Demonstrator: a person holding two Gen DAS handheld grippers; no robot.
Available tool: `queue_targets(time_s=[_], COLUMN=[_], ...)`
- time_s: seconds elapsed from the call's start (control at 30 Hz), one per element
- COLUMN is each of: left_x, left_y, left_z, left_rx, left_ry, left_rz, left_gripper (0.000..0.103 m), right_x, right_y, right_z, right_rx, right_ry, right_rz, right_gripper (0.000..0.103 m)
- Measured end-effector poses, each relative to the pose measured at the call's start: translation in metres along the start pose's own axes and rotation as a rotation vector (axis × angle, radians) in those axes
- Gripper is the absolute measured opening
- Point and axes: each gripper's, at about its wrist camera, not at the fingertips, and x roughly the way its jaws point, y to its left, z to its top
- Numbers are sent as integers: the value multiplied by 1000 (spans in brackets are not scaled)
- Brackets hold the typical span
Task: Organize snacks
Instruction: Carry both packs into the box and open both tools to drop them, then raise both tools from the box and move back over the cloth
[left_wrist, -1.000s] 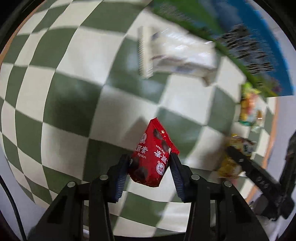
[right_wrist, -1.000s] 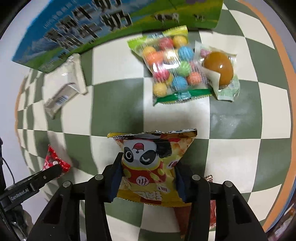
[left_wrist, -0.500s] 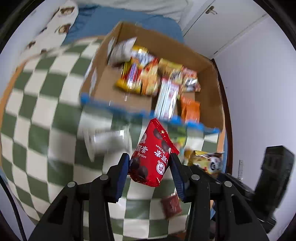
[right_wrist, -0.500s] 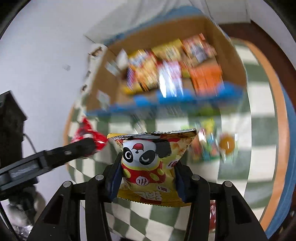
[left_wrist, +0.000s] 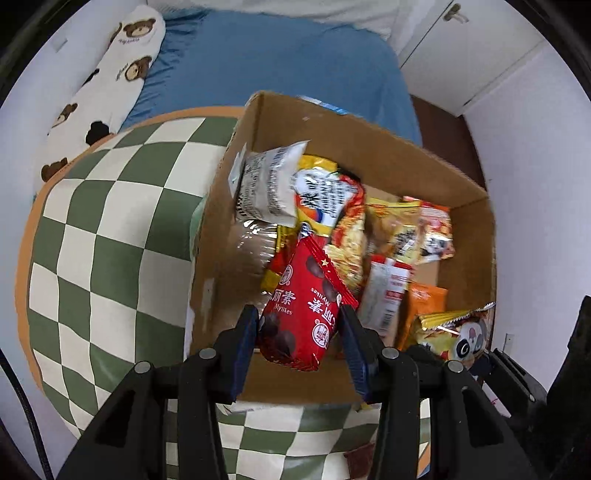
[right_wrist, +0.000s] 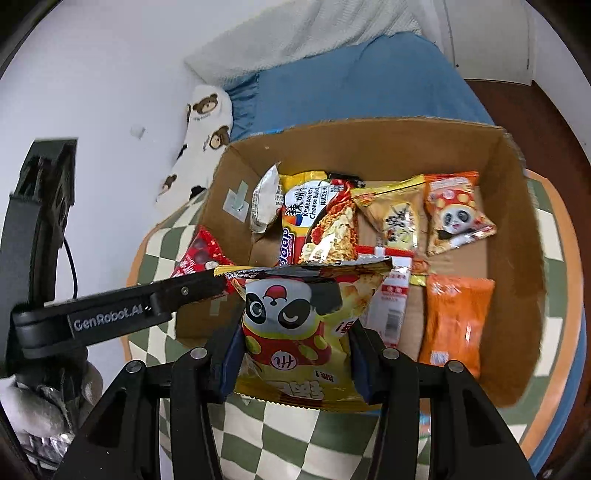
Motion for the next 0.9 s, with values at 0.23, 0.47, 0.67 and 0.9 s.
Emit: queue_targets(time_s=[0.23, 0.47, 0.67, 0.9], left_x=[25, 29, 26, 23], left_y=[10, 9, 2, -4], left_z=[11, 11, 4, -15], left_rx=[-3, 21, 56, 82], left_ry=[56, 29, 4, -69], left_rz=[40, 80, 110, 165], left_gripper=[43, 76, 76, 77], right_x=[43, 53, 42, 26], right_y=[-3, -11, -27, -49], right_z=[7, 6, 2, -13], right_rx=[11, 7, 18, 42], right_ry=[110, 133, 109, 62], right_rz=[41, -11, -97, -227], right_gripper=[58, 81, 90, 97])
